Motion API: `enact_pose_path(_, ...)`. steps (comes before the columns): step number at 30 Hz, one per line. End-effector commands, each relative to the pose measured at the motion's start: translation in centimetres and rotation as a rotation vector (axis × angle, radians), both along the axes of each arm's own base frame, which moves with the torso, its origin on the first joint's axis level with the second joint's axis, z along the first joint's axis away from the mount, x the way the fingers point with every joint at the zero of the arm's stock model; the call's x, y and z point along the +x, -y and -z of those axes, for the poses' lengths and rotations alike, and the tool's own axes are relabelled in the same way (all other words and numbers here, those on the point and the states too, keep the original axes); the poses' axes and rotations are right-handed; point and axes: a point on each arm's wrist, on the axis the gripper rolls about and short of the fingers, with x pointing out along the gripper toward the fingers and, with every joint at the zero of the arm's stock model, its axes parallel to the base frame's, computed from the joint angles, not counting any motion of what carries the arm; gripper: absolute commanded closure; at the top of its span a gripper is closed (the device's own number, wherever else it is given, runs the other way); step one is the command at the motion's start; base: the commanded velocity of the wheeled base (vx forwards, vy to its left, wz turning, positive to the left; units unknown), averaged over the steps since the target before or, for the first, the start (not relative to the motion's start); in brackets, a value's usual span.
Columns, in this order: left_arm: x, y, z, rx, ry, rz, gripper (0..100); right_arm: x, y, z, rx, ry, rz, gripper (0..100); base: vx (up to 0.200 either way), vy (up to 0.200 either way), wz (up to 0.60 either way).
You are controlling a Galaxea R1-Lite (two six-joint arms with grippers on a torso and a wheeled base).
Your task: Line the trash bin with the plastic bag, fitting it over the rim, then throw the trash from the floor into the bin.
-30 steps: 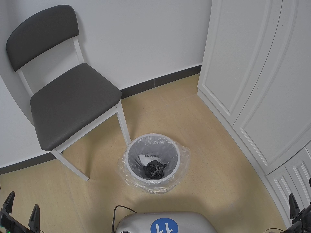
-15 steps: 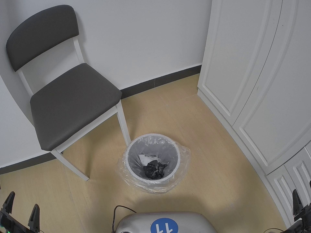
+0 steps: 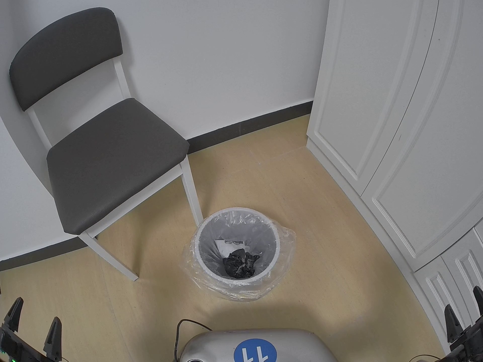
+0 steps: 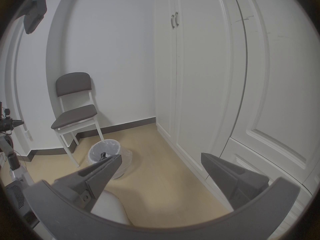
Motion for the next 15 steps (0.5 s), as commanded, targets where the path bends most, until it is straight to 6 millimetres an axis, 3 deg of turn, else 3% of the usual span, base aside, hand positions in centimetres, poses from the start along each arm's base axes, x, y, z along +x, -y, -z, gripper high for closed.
enact_pose_path(1,0.02,0.00,0.52,-0.003,-0.003,0.000,0,-0.03,0.00,0.31,-0.001,0.003,-0.004,0,0.000,0.000,0.00)
enact_pose_path(15,0.02,0.00,0.52,-0.001,-0.003,0.001,0,0.02,-0.01,0.28,0.010,0.017,-0.005,0,0.000,0.000,0.00)
